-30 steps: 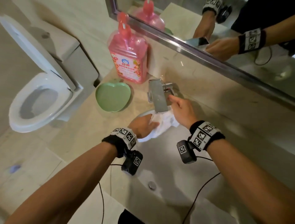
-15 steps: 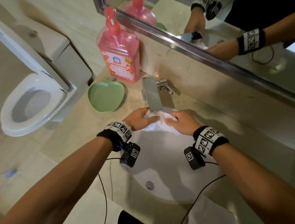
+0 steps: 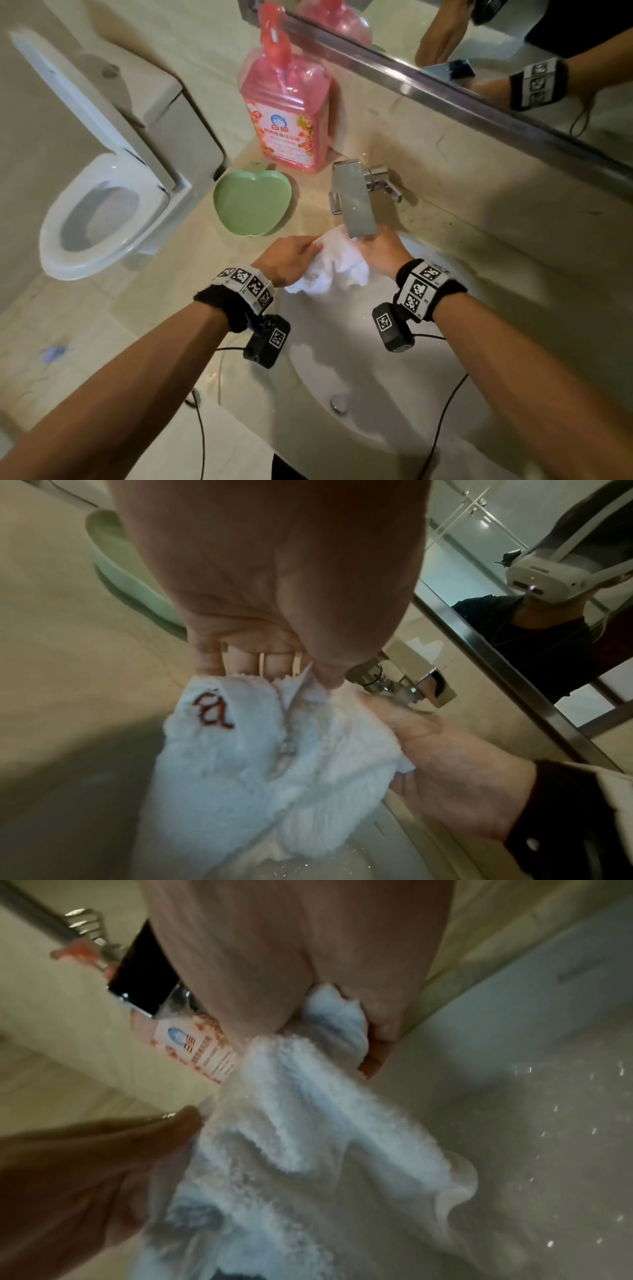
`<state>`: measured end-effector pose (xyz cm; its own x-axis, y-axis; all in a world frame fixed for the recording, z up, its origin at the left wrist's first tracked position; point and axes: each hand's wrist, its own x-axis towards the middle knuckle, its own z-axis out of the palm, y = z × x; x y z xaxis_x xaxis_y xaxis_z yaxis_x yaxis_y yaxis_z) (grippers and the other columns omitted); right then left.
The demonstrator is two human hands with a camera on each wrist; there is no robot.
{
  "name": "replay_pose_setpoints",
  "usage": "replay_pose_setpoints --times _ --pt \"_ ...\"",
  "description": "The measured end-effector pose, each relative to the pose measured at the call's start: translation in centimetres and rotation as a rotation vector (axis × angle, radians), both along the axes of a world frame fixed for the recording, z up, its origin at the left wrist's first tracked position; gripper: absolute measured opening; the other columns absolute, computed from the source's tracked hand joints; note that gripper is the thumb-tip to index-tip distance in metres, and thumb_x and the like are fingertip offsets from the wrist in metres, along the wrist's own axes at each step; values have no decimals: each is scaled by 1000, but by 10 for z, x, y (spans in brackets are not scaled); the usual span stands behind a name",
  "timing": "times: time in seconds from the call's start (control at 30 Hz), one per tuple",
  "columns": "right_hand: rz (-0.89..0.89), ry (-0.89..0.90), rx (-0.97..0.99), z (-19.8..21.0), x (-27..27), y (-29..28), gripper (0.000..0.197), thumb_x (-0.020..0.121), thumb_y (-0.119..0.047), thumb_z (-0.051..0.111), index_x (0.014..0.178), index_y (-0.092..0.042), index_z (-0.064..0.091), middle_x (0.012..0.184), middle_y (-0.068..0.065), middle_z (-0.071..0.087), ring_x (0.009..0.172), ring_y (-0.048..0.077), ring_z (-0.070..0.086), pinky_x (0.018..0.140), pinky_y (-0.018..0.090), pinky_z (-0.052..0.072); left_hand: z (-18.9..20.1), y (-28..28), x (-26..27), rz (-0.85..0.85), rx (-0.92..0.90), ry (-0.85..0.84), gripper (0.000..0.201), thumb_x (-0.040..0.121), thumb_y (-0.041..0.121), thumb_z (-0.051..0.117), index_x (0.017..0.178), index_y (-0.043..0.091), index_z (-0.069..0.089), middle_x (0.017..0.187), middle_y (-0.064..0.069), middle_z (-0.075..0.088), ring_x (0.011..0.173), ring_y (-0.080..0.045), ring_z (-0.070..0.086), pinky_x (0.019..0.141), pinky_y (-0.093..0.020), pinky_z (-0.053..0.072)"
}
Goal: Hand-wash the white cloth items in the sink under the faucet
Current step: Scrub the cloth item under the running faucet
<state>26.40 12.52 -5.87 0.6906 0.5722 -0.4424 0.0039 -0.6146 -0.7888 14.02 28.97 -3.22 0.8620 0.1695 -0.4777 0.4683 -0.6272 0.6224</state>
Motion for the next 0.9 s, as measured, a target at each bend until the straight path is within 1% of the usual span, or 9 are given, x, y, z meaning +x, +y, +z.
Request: replay_pose_setpoints --times 0.07,0.13,0.2,0.27,0.4,0.53,0.63,0.77,0.9 --pt "8 11 19 1 1 -7 8 93 -17 65 94 -15 73 88 2 74 84 14 67 78 33 52 -3 -9 11 -4 -25 8 37 105 35 39 123 15 64 119 -10 67 113 -28 59 95 -32 43" --pt "65 81 51 4 1 -16 5 91 -22 69 92 -26 73 79 -13 73 75 -1 66 71 24 51 -4 -22 22 -41 -62 -3 40 105 34 38 133 13 58 130 -10 63 119 -27 57 100 -32 42" --pt "167 95 38 4 5 -25 25 87 -23 74 111 -28 70 98 -13 75 93 0 69 80 22 53 -6 -33 33 -68 -108 -23 40 106 33 38 136 16 56 132 -9 62 119 -25 58 103 -34 43" --pt "176 45 29 6 8 -33 33 87 -24 75 120 -26 68 108 -7 75 100 4 68 86 25 54 -9 -40 42 -42 -131 -40 38 105 34 40 132 16 60 124 -10 66 111 -25 63 98 -35 48" --pt "55 -1 30 5 15 -44 35 86 -38 76 97 -5 73 85 12 72 76 17 62 71 30 45 -10 -44 52 44 -163 -124 31 102 33 47 117 14 66 102 -7 71 95 -26 68 86 -39 55" --pt "34 -68 27 7 19 -48 48 90 -41 70 104 4 63 97 30 62 73 15 51 65 27 37 -10 -41 49 0 -113 -107 35 101 31 46 128 16 62 120 -9 67 105 -26 64 95 -39 50" --pt "40 -87 95 10 14 -43 32 93 -32 69 106 -3 66 100 23 68 74 15 57 60 18 41 -17 -36 40 16 24 -104 32 98 30 49 120 13 65 117 -7 66 105 -25 61 89 -32 46" --pt "24 -56 90 8 6 -37 12 92 -28 69 104 -26 72 99 -4 75 96 17 70 83 27 54 -24 -30 27 157 -14 -238 16 100 28 47 95 20 59 96 0 62 85 -17 53 75 -28 37" --pt "4 -169 5 9 -2 -39 33 89 -48 68 99 -17 75 88 7 75 75 18 67 67 29 52 -25 -32 27 192 -94 -339 21 102 29 44 82 26 49 79 6 56 74 -15 51 72 -32 40"
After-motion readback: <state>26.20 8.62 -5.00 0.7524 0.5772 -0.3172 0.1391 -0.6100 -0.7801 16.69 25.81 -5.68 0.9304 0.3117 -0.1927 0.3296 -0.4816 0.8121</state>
